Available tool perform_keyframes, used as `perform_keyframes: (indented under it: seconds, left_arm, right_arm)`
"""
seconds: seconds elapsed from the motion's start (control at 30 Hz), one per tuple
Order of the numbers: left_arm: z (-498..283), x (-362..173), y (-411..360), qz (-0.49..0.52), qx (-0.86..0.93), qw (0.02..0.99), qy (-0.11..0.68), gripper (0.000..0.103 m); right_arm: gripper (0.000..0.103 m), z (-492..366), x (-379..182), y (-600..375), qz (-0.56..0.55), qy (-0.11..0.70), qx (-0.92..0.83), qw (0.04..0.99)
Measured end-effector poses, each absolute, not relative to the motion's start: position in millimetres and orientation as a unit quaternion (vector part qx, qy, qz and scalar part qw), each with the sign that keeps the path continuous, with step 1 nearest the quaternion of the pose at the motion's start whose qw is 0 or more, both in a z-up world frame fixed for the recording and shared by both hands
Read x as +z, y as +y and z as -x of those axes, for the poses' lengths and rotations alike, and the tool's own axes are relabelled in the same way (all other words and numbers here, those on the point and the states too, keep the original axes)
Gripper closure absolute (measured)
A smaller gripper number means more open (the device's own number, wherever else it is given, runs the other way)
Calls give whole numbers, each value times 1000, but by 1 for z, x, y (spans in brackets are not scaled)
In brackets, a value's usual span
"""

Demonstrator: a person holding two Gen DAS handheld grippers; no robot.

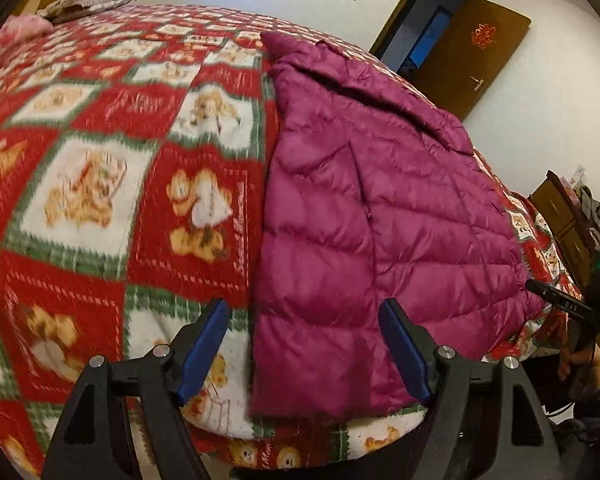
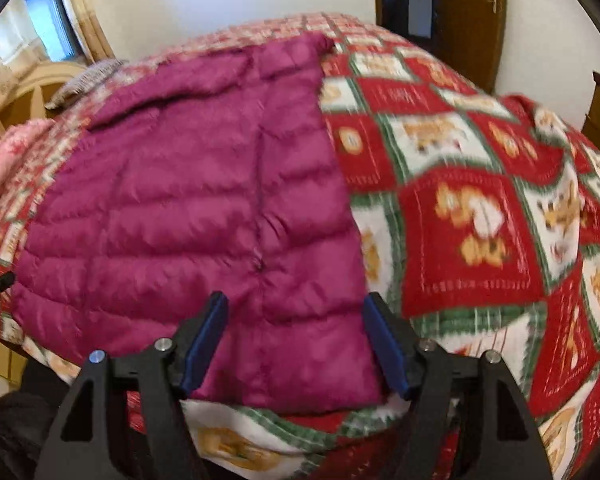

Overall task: Fold large clothes
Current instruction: 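Release the jacket with both grippers and smooth the folded sides flat, then grasp the jacket hem with both grippers together and lift it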

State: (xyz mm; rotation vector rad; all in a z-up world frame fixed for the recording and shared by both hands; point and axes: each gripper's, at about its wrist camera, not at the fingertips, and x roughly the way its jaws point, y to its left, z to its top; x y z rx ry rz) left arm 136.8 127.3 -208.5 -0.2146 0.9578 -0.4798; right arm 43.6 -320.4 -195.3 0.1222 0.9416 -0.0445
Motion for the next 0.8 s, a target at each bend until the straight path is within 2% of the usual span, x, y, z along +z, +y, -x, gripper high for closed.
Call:
perform_keyframes:
  seconds: [0.2, 0.37, 0.57, 0.63, 0.67, 0.7, 0.73, 0.77, 0.8]
  left_arm:
    - [-133, -209, 119, 104, -257, 846, 455, 19]
    - [-129, -212, 108, 54, -269, 846, 457, 18]
    - [-127, -213, 104, 50, -276, 847, 452, 18]
    - [-124, -211, 103, 44, -287, 845, 449, 29]
    - [-122, -211, 101, 32, -289, 845, 448, 47]
    - [-124, -211, 98, 26, -285, 846, 450, 58]
    - [-124, -212, 98, 23, -280, 848, 450, 60]
    - [-125, -212, 99, 26, -278, 849, 449, 68]
    - [-126, -212, 102, 41, -280, 848, 449, 79]
  right_arm:
    - [31, -37, -198, -317, -38, 461, -19, 887]
    - [30, -41, -201, -314, -17, 460, -25, 888]
    - [28, -56, -204, -313, 2, 457, -29, 889]
    - [30, -56, -208, -306, 24, 467, -19, 884]
    - [37, -54, -209, -303, 39, 471, -16, 881]
    - [43, -52, -211, -297, 62, 477, -10, 876]
    - [67, -49, -212, -295, 69, 481, 0, 874]
    - [79, -47, -214, -295, 47, 491, 28, 869]
    - [80, -46, -214, -298, 19, 494, 38, 868]
